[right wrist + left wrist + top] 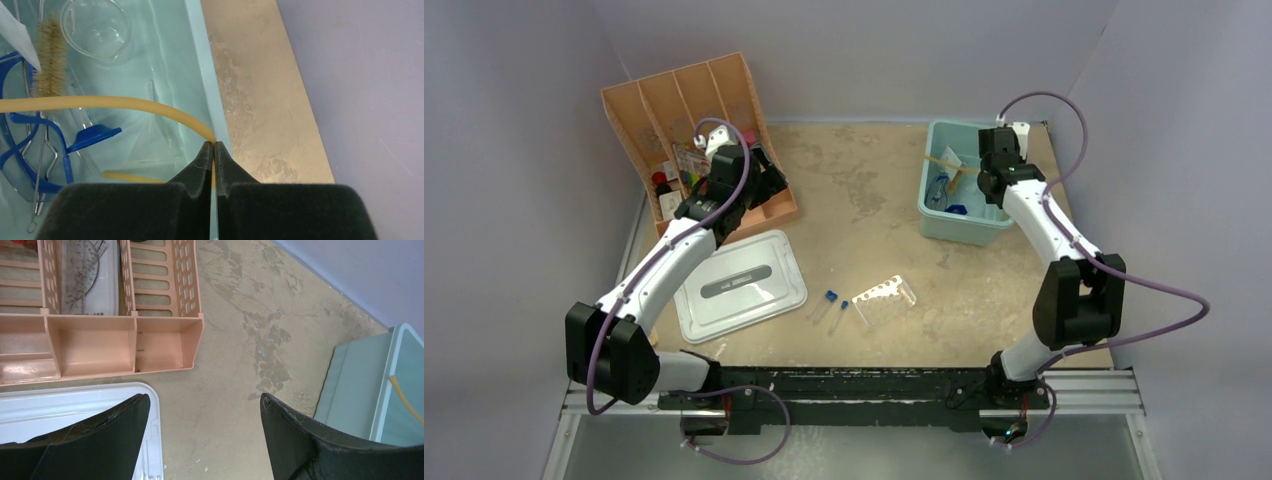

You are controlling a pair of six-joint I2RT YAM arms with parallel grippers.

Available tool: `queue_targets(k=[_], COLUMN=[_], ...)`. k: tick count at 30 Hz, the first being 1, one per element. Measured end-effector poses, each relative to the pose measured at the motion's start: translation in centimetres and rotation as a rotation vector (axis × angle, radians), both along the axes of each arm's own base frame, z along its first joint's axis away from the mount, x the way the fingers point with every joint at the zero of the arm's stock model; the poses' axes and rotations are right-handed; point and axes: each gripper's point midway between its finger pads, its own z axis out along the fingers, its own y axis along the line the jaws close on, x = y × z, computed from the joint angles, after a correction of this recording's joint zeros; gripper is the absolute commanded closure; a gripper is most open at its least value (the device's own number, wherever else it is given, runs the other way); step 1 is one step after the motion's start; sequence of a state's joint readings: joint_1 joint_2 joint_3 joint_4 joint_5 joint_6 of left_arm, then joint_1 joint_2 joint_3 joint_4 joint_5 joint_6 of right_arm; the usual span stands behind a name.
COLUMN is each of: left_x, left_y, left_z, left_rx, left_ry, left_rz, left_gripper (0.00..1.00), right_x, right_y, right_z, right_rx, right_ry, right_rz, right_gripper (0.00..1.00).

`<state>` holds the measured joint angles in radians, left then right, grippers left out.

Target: Organize the chemistry lab equipment

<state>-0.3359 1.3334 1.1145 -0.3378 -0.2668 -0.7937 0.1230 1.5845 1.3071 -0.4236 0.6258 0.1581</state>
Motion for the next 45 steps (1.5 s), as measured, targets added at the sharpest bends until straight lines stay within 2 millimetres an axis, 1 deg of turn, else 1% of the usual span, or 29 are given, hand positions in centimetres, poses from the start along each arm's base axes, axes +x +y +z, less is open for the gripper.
queue_targets(k=[3,9,16,24,28,29,31,33,35,38,40,43,45], left_x=[0.0,0.0,0.0,0.1,0.2,0.2,0.3,0.3,0.3,0.4,0.4,0.3,0.3], left_y=[0.0,0.0,0.0,-0.1,-0.2,-0.2,-0.2,-0.2,-0.3,-0.4,-0.5,-0.6,-0.6], left_z=[0.0,0.0,0.0,-0.3,-0.9,-0.9,-1.1,-1.1,-1.1,-1.1,-1.2,-1.2,-1.2], left_rx=[-0.001,-0.001,-0.006,-0.005,-0.001,0.0,0.0,-0.001,-0.003,-0.005,-0.007,-0.009,-0.009], left_ry=[0.0,0.0,0.001,0.008,0.022,0.023,0.026,0.027,0.027,0.027,0.028,0.029,0.03], left_rz=[0.0,0.0,0.003,0.002,0.002,0.001,0.001,-0.001,-0.004,-0.008,-0.011,-0.016,-0.022], left_gripper=[0.2,0.2,0.2,0.2,0.2,0.2,0.2,0.2,0.2,0.2,0.2,0.19,0.19], right_x=[-0.1,0.7,0.8,0.4,0.3,0.4,0.9,1.8,2.5,3.2,3.5,3.6,3.5], right_y=[-0.3,-0.6,-0.7,-2.0,-2.2,-2.1,-1.3,0.0,1.5,3.2,3.8,4.3,4.4], right_z=[-0.1,1.2,1.1,0.9,0.9,0.9,0.6,0.2,0.1,0.7,0.9,0.8,0.9], right_rx=[-0.011,-0.02,-0.021,-0.086,-0.09,-0.082,-0.043,0.026,0.099,0.174,0.198,0.217,0.221], right_ry=[0.012,-0.014,-0.005,0.024,0.024,0.022,0.019,0.009,-0.006,-0.034,-0.046,-0.043,-0.039], right_rz=[-0.028,-0.067,-0.08,-0.173,-0.194,-0.189,-0.153,-0.084,-0.009,0.076,0.101,0.121,0.125], right_gripper=[1.0,1.0,1.0,1.0,1.0,0.97,0.88,0.78,0.73,0.66,0.59,0.52,0.49])
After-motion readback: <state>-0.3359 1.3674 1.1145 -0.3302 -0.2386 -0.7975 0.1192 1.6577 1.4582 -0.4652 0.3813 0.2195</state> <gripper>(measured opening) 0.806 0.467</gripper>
